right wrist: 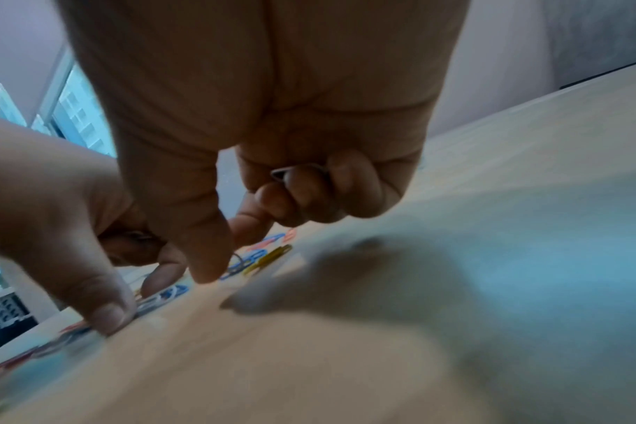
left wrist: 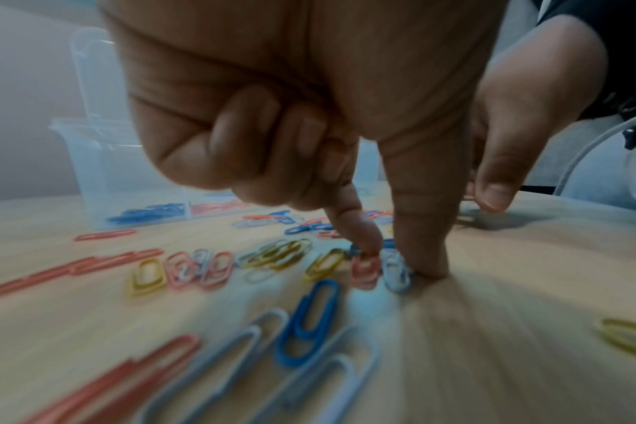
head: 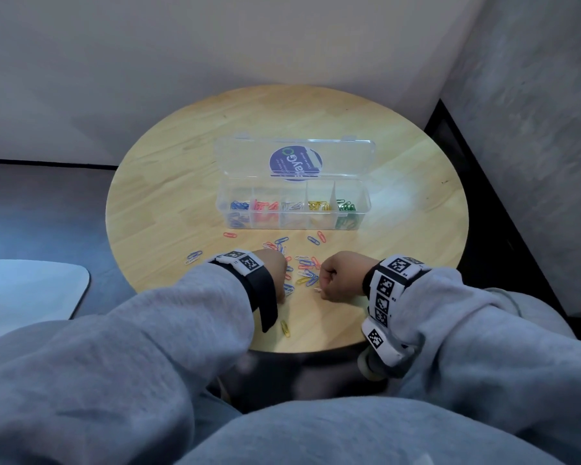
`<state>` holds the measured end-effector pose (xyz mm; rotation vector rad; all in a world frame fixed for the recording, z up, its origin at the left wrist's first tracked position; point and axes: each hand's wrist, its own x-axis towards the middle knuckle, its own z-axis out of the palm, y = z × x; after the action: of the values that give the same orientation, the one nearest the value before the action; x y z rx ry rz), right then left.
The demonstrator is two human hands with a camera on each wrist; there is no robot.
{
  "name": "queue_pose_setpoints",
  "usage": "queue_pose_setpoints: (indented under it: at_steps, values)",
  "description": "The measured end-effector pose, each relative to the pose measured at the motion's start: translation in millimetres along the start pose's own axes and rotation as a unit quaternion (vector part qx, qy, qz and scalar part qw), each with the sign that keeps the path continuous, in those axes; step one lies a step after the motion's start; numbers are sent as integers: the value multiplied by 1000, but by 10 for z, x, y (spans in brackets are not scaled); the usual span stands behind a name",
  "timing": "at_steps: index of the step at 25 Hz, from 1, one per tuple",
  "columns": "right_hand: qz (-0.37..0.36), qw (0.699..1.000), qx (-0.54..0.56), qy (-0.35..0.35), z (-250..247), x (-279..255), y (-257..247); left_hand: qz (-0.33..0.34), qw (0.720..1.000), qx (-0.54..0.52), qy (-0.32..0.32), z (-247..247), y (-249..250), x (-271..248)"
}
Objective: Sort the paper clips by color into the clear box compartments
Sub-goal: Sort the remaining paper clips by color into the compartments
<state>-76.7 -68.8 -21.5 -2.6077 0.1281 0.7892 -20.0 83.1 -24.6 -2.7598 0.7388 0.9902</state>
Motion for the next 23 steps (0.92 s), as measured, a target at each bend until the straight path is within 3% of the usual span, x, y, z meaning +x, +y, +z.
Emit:
queue_pose_setpoints:
  at_steps: [4, 9, 14, 17, 23]
  values:
    - [20, 999, 41, 25, -53, 0, 79, 28, 999, -22, 25, -15, -37, -25]
    - [23, 993, 98, 62, -63, 2, 110, 30, 999, -17, 11, -13, -41, -9]
    - [24, 970, 240, 28, -153, 34, 116, 17, 999, -37, 2, 3, -83, 17]
    - [40, 935, 350, 37, -137, 106, 137, 27, 998, -52, 13, 16, -96, 16]
    - [122, 852, 508, -18, -164, 142, 119, 54, 995, -80, 26, -18, -279, -28]
